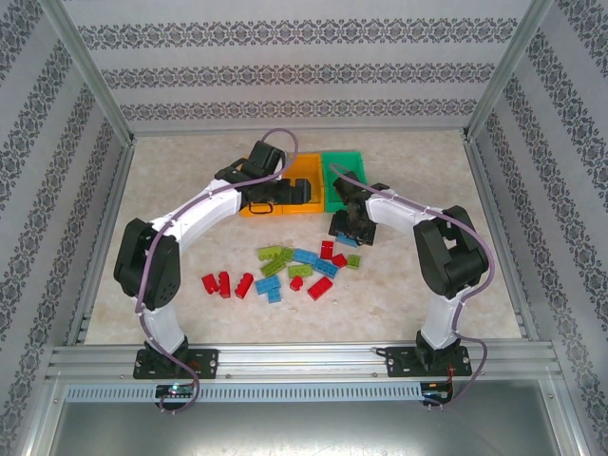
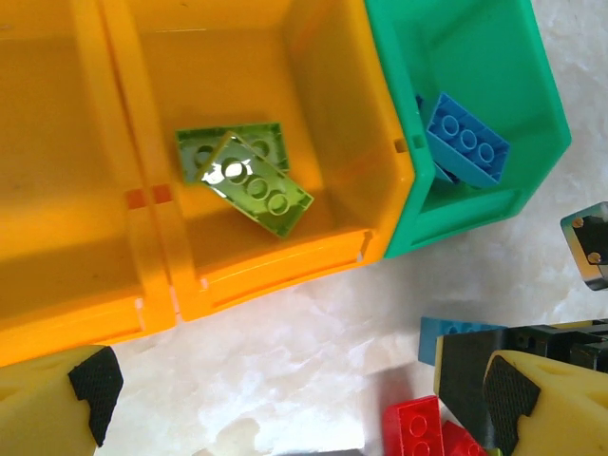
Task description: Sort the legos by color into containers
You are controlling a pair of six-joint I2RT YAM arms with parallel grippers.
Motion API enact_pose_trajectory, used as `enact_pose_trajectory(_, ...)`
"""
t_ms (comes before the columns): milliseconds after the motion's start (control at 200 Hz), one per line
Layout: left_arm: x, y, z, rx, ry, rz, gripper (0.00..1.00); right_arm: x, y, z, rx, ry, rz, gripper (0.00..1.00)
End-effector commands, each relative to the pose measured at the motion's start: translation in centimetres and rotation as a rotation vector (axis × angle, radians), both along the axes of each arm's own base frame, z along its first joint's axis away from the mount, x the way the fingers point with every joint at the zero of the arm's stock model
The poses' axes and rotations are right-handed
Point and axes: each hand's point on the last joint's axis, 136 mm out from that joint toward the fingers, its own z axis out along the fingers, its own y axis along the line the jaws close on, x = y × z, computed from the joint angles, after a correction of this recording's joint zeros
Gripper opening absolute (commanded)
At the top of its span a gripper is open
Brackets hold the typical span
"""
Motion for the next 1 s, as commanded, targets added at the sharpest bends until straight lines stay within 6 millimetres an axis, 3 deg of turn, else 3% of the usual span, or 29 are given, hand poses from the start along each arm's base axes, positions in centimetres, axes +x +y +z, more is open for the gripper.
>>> enact_pose_trajectory(0, 0.5, 1.3, 2.5, -0.007, -0.075, 0.033, 0.99, -1.5, -1.2, -1.7, -0.086, 0.062, 0.021, 0.73)
enact_pose_trajectory(220, 0.0, 2.0, 2.4, -0.004, -0.073, 0.044, 0.99, -1.0, -0.3, 0.1, -0.023, 0.013, 0.008, 0.78)
enact_pose_trajectory(994, -0.9, 3.3, 1.3, -0.012, -0.053, 0.069, 0.99, -0.9, 0.1, 1.6, 0.002, -0.027, 0.005, 0.82)
